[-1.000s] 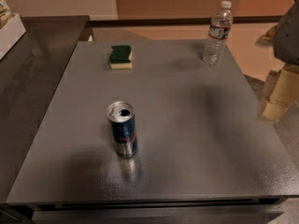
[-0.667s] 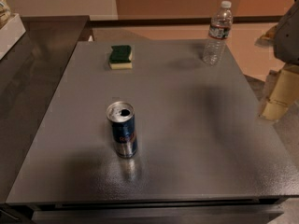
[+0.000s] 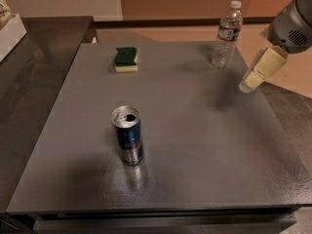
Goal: Move water bottle near redbull can
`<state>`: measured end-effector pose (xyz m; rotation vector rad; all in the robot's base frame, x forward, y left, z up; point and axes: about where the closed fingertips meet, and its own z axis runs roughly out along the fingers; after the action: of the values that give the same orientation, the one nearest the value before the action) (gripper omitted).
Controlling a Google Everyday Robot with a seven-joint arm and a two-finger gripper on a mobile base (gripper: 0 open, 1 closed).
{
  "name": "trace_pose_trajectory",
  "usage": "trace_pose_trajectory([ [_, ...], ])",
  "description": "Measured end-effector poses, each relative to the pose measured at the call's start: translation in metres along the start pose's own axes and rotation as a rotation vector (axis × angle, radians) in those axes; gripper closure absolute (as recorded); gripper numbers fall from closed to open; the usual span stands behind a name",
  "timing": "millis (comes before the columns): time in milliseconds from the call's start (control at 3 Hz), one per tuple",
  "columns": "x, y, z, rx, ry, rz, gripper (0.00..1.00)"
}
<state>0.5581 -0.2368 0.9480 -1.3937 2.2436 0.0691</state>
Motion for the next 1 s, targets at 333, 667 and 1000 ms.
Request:
trace_pose_trajectory([
  [333,-0.003,-0.031,0.019,0.018,-0.075,0.077,0.00],
  [667,-0.009,-0.061,0.029,0.059,-0.156,0.126,0.00],
  [1000,-0.016,-0.095,0.037,0.114,-0.231,0.169,0.00],
])
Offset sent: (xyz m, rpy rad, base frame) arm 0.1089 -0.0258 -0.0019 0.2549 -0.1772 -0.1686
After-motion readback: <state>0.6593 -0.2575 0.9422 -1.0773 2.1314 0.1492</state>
